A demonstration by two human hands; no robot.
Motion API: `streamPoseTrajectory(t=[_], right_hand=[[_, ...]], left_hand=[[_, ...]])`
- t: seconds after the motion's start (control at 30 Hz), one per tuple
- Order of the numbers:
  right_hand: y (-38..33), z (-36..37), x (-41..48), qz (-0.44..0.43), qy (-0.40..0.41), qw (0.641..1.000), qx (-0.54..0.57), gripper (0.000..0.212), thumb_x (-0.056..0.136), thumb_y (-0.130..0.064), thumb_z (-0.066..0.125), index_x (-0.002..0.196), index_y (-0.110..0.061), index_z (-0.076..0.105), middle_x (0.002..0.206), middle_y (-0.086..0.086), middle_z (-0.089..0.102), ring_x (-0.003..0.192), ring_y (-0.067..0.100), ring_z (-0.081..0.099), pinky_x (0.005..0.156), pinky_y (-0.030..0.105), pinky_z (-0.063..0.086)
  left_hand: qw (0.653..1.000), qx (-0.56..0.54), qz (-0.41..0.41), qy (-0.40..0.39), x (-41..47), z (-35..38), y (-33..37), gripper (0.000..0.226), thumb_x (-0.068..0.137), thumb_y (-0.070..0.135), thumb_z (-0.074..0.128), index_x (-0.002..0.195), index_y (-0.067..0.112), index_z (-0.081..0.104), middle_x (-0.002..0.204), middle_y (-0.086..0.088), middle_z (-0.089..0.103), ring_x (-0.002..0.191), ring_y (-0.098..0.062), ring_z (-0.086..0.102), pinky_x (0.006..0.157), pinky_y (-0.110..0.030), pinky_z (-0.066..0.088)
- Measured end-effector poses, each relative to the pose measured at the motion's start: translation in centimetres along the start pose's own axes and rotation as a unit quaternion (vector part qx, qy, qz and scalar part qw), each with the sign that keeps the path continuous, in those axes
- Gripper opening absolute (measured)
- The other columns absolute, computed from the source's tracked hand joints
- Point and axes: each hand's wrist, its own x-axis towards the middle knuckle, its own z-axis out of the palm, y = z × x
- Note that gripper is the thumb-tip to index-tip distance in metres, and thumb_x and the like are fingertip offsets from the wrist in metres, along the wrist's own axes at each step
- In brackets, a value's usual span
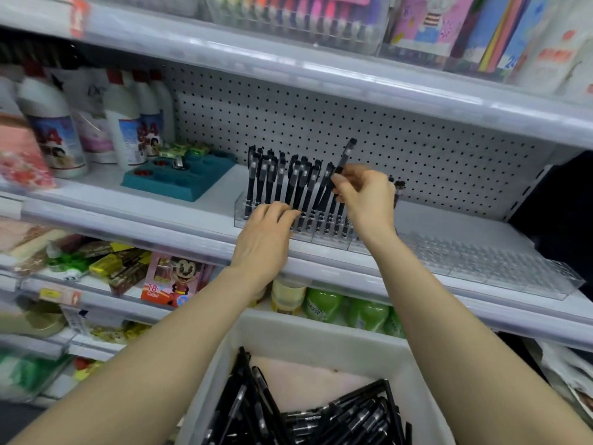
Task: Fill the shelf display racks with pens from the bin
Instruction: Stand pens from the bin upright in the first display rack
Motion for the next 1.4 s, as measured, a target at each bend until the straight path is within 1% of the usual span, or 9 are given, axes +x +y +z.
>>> streamPoseTrajectory(t=[0.23, 0.5, 0.73, 0.8, 0.9, 1.0, 1.13, 1.3, 1.4], right_hand=[[2.4, 3.1, -0.1, 0.019, -0.070, 0.993, -0.092, 0.027, 0.092, -0.026, 0.067, 0.113, -0.010, 0.071, 0.099, 0.007, 0.074, 0.090, 0.021, 0.067, 0.090, 0.036, 0.054], [2.8, 3.6, -0.5, 0.041, -0.047, 0.993, -0.098, 0.025, 0.092, -0.028, 0.065, 0.110, -0.011, 0.072, 0.095, 0.007, 0.072, 0.093, 0.024, 0.064, 0.089, 0.037, 0.052], [2.4, 3.0, -1.5, 0.021, -0.057, 0.993, -0.102, 0.024, 0.092, -0.022, 0.065, 0.111, -0.009, 0.071, 0.096, 0.005, 0.073, 0.090, 0.020, 0.065, 0.090, 0.038, 0.053], [2.3, 2.4, -2.1, 0.012, -0.057, 0.993, -0.103, 0.025, 0.092, -0.019, 0.063, 0.115, -0.010, 0.070, 0.096, 0.002, 0.072, 0.090, 0.015, 0.064, 0.091, 0.033, 0.053], [2.2, 1.0, -3.6, 0.010, -0.038, 0.996, -0.083, 0.024, 0.092, -0.019, 0.063, 0.114, -0.012, 0.071, 0.093, -0.004, 0.070, 0.087, 0.008, 0.062, 0.084, 0.020, 0.050], [2.5, -0.5, -6.1, 0.017, -0.043, 0.998, -0.051, 0.016, 0.092, -0.018, 0.065, 0.105, -0.016, 0.073, 0.090, -0.008, 0.071, 0.083, 0.005, 0.064, 0.078, 0.017, 0.051], [3.9, -2.1, -11.2, 0.046, -0.078, 0.996, -0.001, 0.010, 0.088, -0.013, 0.067, 0.089, -0.019, 0.075, 0.075, -0.007, 0.071, 0.067, 0.005, 0.065, 0.065, 0.016, 0.051], [7.5, -3.3, -17.7, 0.124, -0.205, 0.969, -0.064, 0.007, 0.083, -0.016, 0.072, 0.079, -0.022, 0.074, 0.068, -0.006, 0.071, 0.057, 0.001, 0.061, 0.060, 0.013, 0.046], [10.1, -3.7, -19.9, 0.160, -0.300, 0.927, -0.156, 0.009, 0.081, -0.011, 0.073, 0.083, -0.019, 0.075, 0.080, -0.004, 0.072, 0.074, 0.009, 0.065, 0.068, 0.017, 0.046]], left_hand=[[1.000, -0.001, 0.007, 0.023, 0.0, 0.5, -0.1, 0.058, 0.078, -0.003, 0.065, 0.132, 0.015, 0.055, 0.121, -0.003, 0.054, 0.112, -0.026, 0.046, 0.094, -0.034, 0.044], [1.000, -0.001, 0.010, 0.026, -0.2, 0.8, -0.1, 0.061, 0.076, -0.007, 0.063, 0.132, 0.014, 0.054, 0.122, -0.003, 0.053, 0.112, -0.025, 0.045, 0.095, -0.034, 0.044], [1.000, -0.009, 0.008, 0.008, -0.7, 0.5, 0.0, 0.066, 0.079, -0.007, 0.063, 0.140, 0.014, 0.048, 0.134, -0.004, 0.049, 0.124, -0.024, 0.040, 0.101, -0.035, 0.043], [1.000, -0.018, 0.008, -0.009, -0.7, 0.2, 0.0, 0.066, 0.083, -0.007, 0.060, 0.143, 0.015, 0.044, 0.140, -0.005, 0.045, 0.131, -0.025, 0.037, 0.107, -0.039, 0.040], [1.000, -0.029, 0.003, -0.011, -1.7, -0.4, 0.5, 0.066, 0.087, -0.006, 0.056, 0.147, 0.015, 0.038, 0.150, -0.006, 0.038, 0.142, -0.025, 0.027, 0.118, -0.041, 0.025], [0.997, -0.077, -0.010, 0.003, -4.2, -1.1, 2.0, 0.049, 0.091, 0.003, 0.056, 0.139, 0.015, 0.050, 0.141, -0.008, 0.047, 0.134, -0.026, 0.037, 0.110, -0.043, 0.037], [0.992, -0.124, 0.004, -0.012, -8.8, -0.5, 3.7, 0.030, 0.091, 0.013, 0.057, 0.121, 0.016, 0.063, 0.113, -0.004, 0.058, 0.106, -0.025, 0.052, 0.085, -0.040, 0.048], [0.992, -0.088, 0.003, -0.084, -13.1, 3.2, 3.6, 0.032, 0.094, 0.021, 0.050, 0.122, 0.015, 0.062, 0.110, -0.006, 0.060, 0.101, -0.029, 0.053, 0.087, -0.040, 0.045], [0.993, -0.039, 0.013, -0.106, -13.9, 4.4, 3.1, 0.038, 0.094, 0.029, 0.037, 0.118, 0.016, 0.063, 0.104, -0.005, 0.061, 0.096, -0.029, 0.053, 0.085, -0.039, 0.039]])
